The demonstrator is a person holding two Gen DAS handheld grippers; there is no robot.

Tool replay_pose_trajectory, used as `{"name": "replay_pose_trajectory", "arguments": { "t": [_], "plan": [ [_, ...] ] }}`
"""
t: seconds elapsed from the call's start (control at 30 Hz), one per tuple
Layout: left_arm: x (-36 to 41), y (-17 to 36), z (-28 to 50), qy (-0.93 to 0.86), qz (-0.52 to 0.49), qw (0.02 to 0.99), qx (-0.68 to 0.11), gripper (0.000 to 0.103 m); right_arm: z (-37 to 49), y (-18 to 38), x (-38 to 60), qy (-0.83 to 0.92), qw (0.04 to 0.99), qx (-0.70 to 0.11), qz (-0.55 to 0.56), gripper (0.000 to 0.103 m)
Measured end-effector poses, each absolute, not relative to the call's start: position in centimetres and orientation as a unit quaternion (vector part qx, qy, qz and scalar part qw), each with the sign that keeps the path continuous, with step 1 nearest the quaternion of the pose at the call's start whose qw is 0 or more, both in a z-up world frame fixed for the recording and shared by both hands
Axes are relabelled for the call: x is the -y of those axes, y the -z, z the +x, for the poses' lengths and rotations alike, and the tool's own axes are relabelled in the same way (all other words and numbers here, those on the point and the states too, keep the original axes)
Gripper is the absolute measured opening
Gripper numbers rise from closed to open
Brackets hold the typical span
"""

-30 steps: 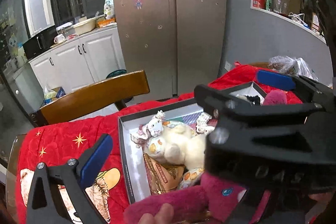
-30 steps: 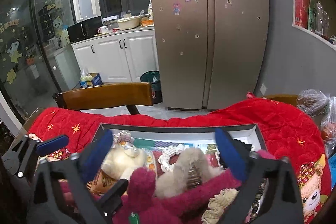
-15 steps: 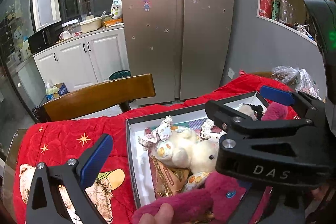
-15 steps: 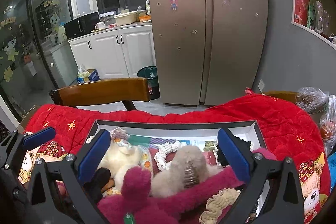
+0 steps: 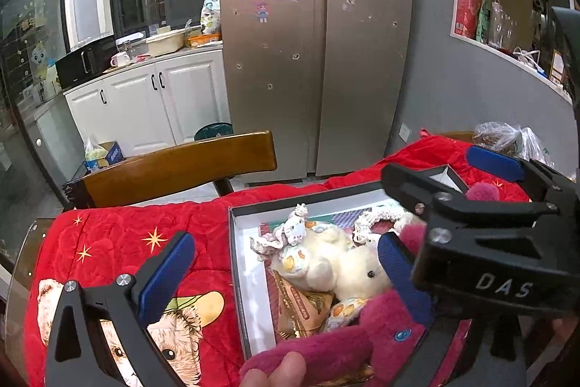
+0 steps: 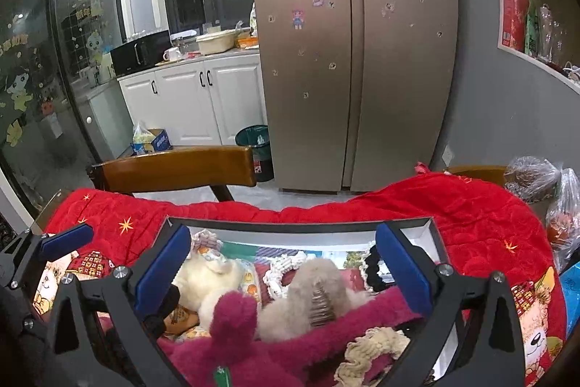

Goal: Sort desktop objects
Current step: 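Lower the white crocheted scrunchie into the black box and open the right tool, then withdraw both open tools from the box back over the quilt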

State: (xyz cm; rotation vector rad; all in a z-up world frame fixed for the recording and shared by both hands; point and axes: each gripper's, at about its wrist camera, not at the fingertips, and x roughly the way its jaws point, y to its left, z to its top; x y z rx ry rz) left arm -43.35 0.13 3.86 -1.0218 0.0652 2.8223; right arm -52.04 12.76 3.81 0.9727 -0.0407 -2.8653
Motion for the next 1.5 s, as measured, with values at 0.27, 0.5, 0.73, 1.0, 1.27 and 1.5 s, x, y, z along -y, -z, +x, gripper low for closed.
{"name": "replay_pose_trajectory", "arguments": {
  "t": [0.27, 0.5, 0.73, 1.0, 1.27, 1.5],
  "plan": [
    [0.0, -5.4, -42.1, -0.942, -0.326, 0.064, -0.038, 0.103, -50.1, -5.9, -12.7, 0.958, 0.048, 0.002, 0.282, 0.103],
    [1.2, -8.3, -39.3, -0.955, -0.289, 0.05, -0.046, 0.103, -46.9, -8.3, -11.4, 0.969, 0.044, -0.022, 0.244, 0.103],
    [2.8, -10.1, -35.4, -0.963, -0.264, 0.034, -0.04, 0.103, -42.5, -10.7, -11.4, 0.973, 0.056, -0.01, 0.222, 0.103],
    [5.1, -12.2, -30.8, -0.967, -0.253, 0.03, -0.01, 0.103, -36.5, -14.3, -13.2, 0.976, 0.057, -0.034, 0.207, 0.103],
    [5.9, -14.3, -25.3, -0.971, -0.239, 0.015, -0.016, 0.103, -29.9, -17.4, -16.8, 0.979, 0.045, -0.044, 0.193, 0.103],
    [5.1, -14.7, -20.4, -0.974, -0.225, 0.029, -0.007, 0.103, -23.1, -17.6, -19.9, 0.982, 0.038, -0.034, 0.184, 0.103]
  ]
}}
